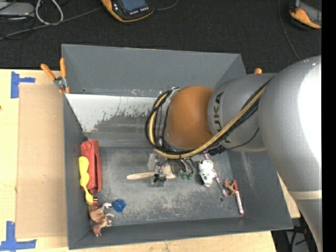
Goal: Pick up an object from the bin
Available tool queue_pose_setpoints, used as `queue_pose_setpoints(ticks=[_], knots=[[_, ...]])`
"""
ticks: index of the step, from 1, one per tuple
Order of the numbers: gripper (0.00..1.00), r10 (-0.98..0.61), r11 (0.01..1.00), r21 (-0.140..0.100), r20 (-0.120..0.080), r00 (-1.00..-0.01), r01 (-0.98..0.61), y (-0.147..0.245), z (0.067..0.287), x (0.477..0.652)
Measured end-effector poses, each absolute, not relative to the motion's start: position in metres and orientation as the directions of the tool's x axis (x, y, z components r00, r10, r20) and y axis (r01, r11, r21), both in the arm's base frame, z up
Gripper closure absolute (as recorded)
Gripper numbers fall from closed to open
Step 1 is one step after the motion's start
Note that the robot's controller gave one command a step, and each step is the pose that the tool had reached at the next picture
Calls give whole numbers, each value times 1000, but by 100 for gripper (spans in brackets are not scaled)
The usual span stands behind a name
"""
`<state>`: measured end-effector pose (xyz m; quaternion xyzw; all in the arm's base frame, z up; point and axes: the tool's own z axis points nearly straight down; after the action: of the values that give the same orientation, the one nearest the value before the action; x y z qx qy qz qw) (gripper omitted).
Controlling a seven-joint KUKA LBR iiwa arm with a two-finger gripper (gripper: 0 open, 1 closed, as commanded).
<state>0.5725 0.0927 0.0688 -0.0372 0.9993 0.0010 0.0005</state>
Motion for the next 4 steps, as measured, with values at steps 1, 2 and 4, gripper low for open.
queue_pose_setpoints(ticks=[1,2,4], knots=[[100,-74,997,2,2,-997,-74,93,83,571],[100,-74,997,2,-1,-997,-74,93,105,572],[100,-73,997,3,0,-997,-73,93,133,571]])
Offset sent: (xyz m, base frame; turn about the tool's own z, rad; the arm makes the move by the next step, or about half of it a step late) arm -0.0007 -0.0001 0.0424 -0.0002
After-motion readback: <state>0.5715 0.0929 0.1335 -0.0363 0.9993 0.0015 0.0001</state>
